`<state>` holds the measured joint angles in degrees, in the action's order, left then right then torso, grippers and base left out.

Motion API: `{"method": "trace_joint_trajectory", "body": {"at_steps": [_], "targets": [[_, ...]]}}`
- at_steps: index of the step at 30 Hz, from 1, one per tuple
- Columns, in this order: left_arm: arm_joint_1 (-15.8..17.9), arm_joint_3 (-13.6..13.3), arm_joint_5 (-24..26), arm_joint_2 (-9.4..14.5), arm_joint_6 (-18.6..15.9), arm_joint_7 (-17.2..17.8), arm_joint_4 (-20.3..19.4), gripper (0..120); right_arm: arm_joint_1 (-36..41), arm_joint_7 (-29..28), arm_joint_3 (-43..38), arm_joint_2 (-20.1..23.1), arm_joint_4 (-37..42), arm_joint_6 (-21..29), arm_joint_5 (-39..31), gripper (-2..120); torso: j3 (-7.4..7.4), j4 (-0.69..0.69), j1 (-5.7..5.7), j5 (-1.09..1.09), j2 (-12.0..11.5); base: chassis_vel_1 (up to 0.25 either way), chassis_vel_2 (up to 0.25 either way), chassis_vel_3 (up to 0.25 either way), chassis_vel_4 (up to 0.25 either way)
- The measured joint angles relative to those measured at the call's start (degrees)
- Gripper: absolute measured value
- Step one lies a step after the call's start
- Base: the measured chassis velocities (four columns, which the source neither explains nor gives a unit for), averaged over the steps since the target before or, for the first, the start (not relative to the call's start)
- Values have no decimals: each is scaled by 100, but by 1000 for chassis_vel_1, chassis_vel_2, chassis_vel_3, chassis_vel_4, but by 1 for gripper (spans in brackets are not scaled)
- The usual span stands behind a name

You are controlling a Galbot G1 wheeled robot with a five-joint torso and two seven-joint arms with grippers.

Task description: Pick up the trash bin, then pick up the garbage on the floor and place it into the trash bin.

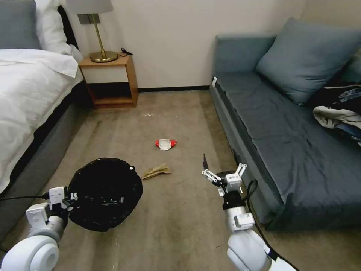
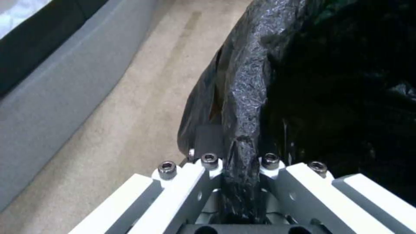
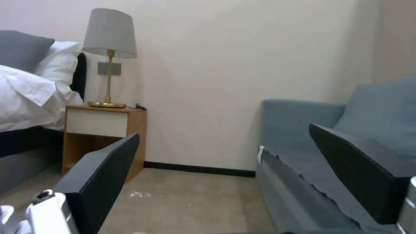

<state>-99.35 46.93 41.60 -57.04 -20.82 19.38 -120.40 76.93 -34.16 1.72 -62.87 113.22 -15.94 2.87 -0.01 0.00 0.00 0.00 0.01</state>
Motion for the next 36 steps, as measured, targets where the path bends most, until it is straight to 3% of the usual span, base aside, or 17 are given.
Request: {"method": "trace_joint_trajectory", "body": {"at_steps": [14, 36], "targets": [[-15, -8, -11, -52, 0, -5, -12, 3, -240, 159, -180, -146, -889, -514, -186, 100, 1, 1, 1, 0, -1, 0, 0, 0, 0], [-124, 8, -111, -250, 18, -24, -188, 3, 66, 490, -112, -60, -930, -767, -341, 100, 1, 0, 0, 0, -1, 0, 0, 0, 0]]}}
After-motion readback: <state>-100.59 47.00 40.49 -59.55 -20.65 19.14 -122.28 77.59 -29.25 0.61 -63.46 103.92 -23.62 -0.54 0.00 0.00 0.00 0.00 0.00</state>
